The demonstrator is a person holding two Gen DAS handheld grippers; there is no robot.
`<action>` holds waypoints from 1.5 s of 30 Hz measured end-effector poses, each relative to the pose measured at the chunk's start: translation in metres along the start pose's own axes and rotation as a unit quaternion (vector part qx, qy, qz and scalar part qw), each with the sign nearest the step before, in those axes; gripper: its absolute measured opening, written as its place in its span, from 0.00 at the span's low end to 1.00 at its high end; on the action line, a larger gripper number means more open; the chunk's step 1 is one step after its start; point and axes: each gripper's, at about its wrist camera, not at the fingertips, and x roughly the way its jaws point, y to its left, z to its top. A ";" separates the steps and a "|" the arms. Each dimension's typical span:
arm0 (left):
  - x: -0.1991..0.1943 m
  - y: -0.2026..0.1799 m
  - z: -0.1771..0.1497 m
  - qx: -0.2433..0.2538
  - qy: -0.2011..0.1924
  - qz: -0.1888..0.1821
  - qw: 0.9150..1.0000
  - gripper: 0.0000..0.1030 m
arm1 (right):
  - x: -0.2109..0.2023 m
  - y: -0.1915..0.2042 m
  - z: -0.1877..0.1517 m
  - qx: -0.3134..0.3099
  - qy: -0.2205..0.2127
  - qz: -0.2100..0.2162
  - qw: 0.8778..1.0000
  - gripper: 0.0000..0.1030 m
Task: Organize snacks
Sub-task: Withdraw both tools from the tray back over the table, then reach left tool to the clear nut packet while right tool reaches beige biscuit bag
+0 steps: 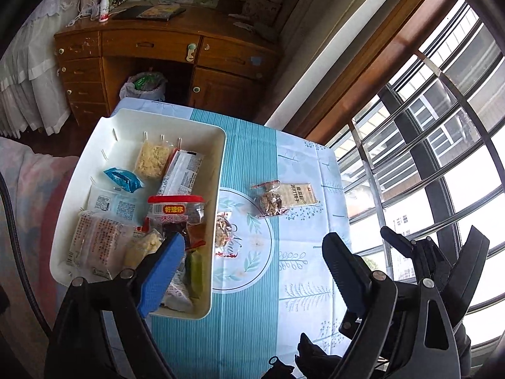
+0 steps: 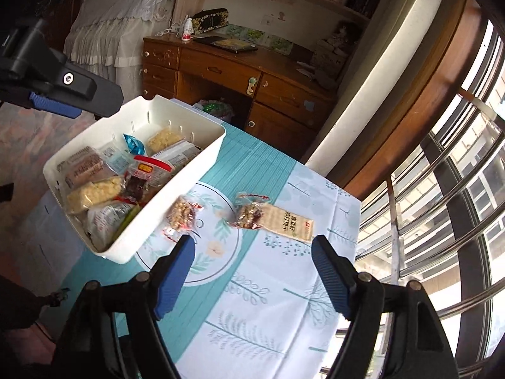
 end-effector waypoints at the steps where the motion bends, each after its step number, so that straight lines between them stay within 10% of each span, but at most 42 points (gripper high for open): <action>1: 0.005 -0.004 0.000 -0.003 0.004 0.001 1.000 0.86 | 0.002 -0.006 -0.001 -0.008 0.002 0.001 1.000 0.78; 20: 0.111 -0.057 0.000 -0.042 0.079 0.014 0.996 0.86 | 0.038 -0.103 0.013 -0.154 -0.013 0.060 0.986 0.93; 45: 0.246 -0.038 0.011 -0.115 0.101 0.035 0.988 0.86 | 0.198 -0.114 -0.001 -0.241 0.030 0.136 0.961 0.95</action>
